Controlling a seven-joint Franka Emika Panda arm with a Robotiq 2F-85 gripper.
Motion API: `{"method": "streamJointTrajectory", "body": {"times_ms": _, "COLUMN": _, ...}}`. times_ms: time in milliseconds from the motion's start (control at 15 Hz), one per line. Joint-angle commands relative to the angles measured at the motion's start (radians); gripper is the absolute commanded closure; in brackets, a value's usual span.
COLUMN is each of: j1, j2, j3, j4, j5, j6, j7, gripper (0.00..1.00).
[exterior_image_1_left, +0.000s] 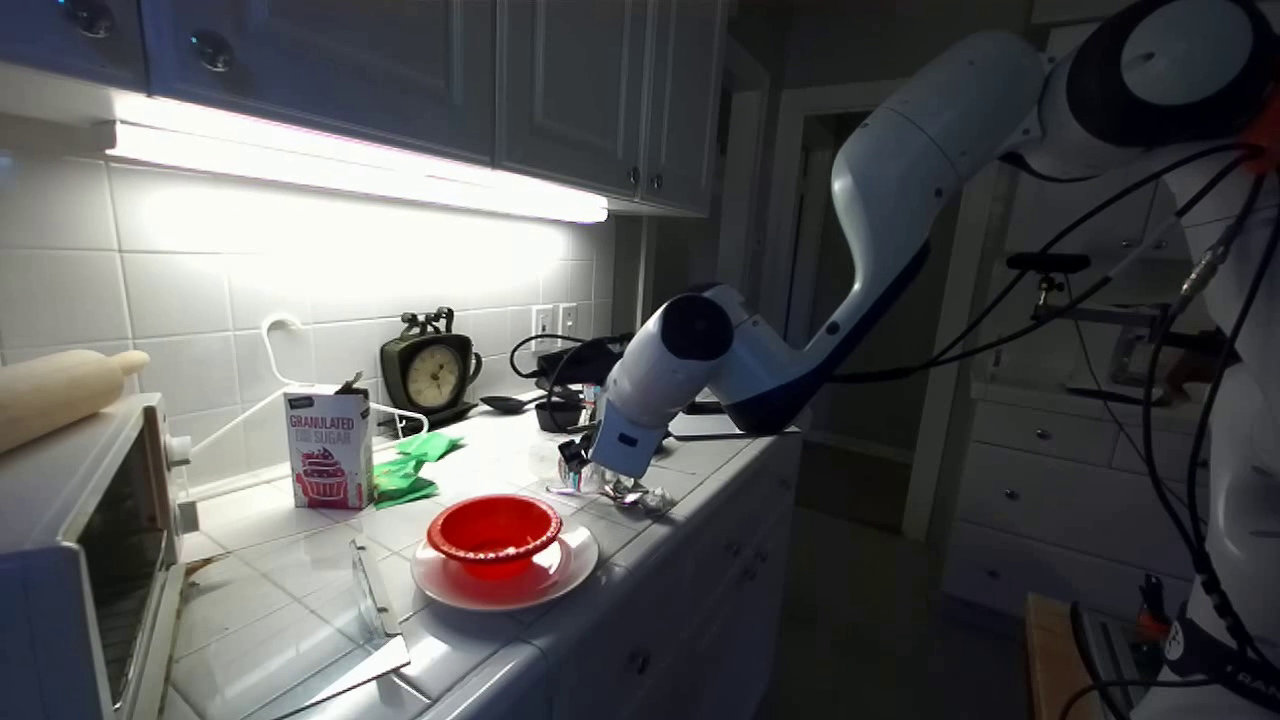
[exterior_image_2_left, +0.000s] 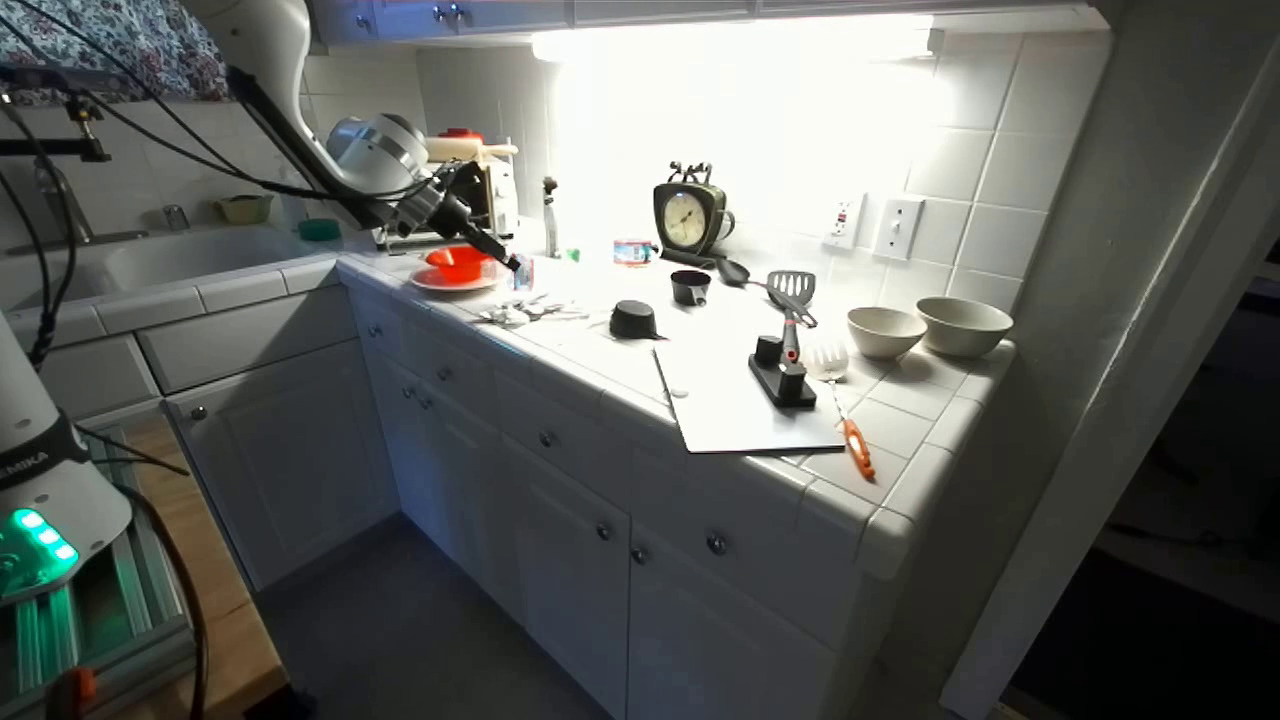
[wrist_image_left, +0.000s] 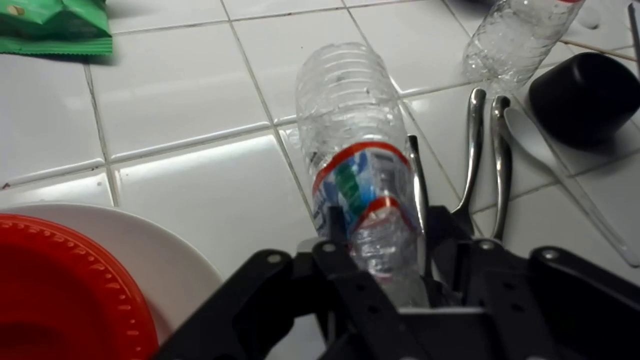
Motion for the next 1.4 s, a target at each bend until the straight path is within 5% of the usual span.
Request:
{"method": "streamJointTrajectory", "body": {"times_ms": 0, "j1": 0.002, "j2": -0.006, "j3": -0.003, "j4": 0.02, "j5": 0.021, "j6": 0.005, "j7": -0.019, "gripper": 0.23}}
{"method": "streamJointTrajectory", "body": {"times_ms": 267, "j1": 0.002, "j2": -0.007, "j3": -0.002, "j4": 0.037, "j5": 0.027, "j6": 0.004, "j7": -0.012, "gripper": 0.0}}
{"method": "streamJointTrajectory", "body": {"times_ms": 1200, "j1": -0.009, "j2": 0.019, "j3": 0.099, "j4": 0.065, "j5": 0.634, "j6": 0.09, "j7": -0.201, "gripper": 0.0}}
{"method": "streamJointTrajectory", "body": {"times_ms": 1333, "j1": -0.003, "j2": 0.023, "j3": 0.101, "j4": 0.066, "j5": 0.675, "j6": 0.092, "j7": -0.225, "gripper": 0.26}}
